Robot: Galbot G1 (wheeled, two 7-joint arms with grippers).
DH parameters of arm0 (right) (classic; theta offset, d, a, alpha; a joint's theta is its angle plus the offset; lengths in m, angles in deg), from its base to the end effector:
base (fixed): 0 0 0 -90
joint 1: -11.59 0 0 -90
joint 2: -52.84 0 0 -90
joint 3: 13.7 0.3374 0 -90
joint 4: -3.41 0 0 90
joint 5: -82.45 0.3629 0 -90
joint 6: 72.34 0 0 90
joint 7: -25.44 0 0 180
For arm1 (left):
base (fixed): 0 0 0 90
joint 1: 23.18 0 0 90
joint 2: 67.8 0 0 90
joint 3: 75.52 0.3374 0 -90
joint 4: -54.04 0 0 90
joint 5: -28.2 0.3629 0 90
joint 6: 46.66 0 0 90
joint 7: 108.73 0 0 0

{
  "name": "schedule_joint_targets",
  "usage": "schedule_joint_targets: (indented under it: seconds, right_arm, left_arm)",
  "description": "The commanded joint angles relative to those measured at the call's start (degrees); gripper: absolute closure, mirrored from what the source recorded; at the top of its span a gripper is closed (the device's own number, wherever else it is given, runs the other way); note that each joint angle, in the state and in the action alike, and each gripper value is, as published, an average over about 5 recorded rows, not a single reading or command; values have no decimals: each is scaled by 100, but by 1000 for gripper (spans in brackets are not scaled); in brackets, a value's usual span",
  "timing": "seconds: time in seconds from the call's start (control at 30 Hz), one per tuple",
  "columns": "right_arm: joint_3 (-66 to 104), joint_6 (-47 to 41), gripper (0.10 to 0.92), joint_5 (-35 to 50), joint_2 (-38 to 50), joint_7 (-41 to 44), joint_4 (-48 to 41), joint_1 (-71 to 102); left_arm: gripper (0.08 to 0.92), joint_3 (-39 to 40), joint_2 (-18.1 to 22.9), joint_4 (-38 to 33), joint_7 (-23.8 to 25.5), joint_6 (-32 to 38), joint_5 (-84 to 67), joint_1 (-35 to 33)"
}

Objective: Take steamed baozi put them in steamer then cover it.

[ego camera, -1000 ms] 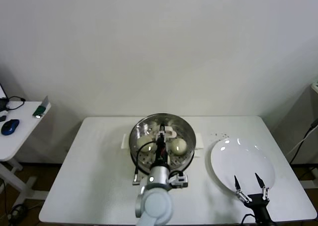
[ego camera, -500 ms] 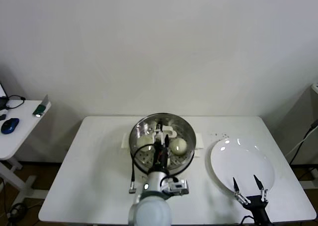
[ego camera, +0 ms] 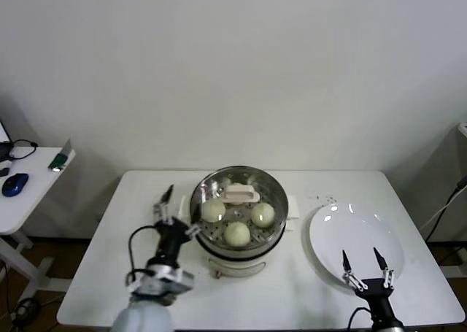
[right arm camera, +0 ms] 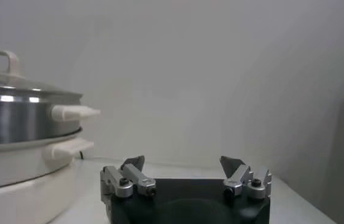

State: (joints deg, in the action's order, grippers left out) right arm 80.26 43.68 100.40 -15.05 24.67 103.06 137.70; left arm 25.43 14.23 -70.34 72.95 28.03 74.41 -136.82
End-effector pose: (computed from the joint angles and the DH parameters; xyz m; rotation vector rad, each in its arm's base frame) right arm 0.1428 -0.1270 -0.4098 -0.0326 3.1332 -0.1106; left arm 0.2136 -0.0380 -0.2453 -0.1029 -2.8627 -1.2787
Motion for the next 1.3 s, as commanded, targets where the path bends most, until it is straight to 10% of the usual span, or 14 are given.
schedule_joint_targets:
  seconds: [0.03,1.3]
  right_arm:
    - [-64,104,203,77,-37,-108,90,-78]
    - [-105,254,203,286,-43,6,-17,-157]
  left_arm:
    - [177,-2742,-1183,263,-310,1865,-5826,-1525]
    - [177,-1817,-480,1379,-219,3194,-6107,-1608]
